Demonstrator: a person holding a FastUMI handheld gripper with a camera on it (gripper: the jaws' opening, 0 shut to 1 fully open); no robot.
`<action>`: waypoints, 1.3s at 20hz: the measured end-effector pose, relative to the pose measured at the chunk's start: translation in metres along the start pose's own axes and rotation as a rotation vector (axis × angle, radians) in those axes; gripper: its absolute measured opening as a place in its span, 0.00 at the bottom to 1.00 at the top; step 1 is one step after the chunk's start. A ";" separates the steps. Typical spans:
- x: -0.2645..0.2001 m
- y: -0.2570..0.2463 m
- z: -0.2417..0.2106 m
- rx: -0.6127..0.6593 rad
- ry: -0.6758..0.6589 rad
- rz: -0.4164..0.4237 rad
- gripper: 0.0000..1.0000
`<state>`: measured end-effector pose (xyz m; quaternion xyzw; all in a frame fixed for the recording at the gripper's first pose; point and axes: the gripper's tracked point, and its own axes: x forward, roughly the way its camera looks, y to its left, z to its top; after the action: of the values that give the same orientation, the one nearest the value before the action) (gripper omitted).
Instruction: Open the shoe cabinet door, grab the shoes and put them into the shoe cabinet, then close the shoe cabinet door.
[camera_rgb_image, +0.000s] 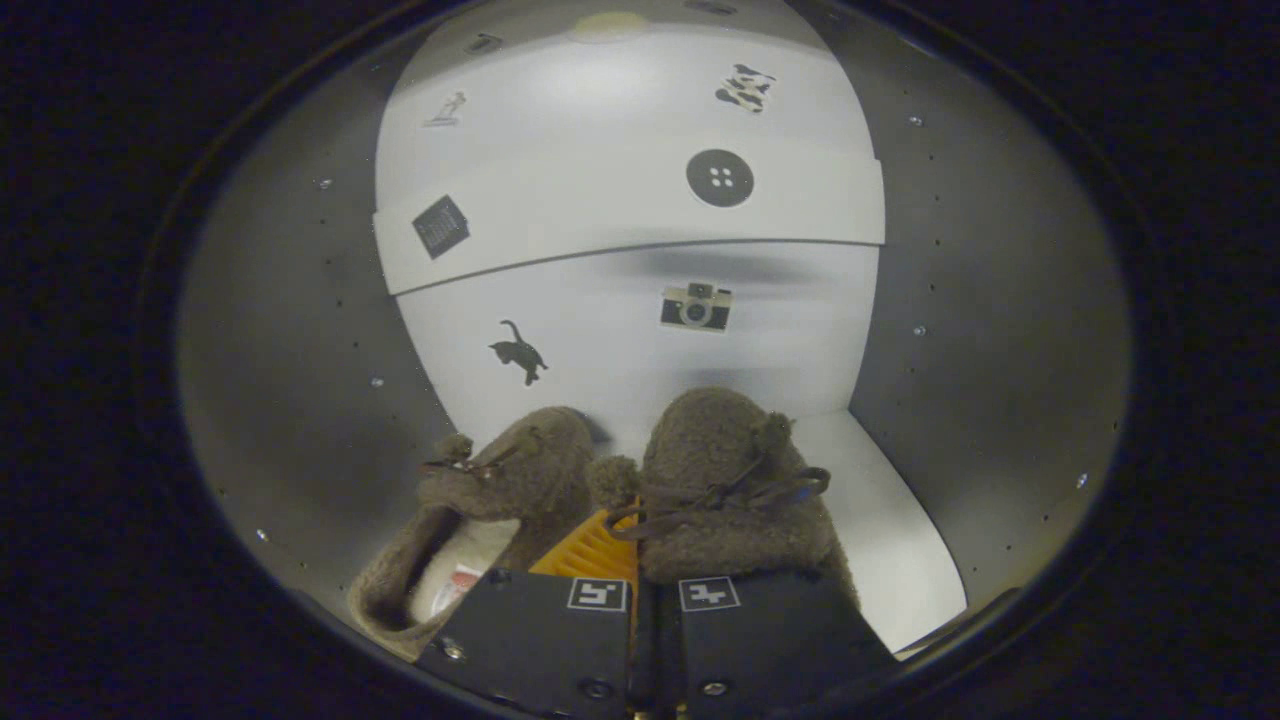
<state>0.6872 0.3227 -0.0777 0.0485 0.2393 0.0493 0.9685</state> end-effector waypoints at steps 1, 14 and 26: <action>0.004 0.001 -0.003 -0.014 0.020 -0.007 0.06; -0.054 0.008 -0.006 -0.075 -0.115 -0.005 0.48; -0.298 0.029 -0.070 -0.116 -0.340 0.143 1.00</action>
<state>0.3902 0.3208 0.0010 0.0172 0.0649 0.1228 0.9902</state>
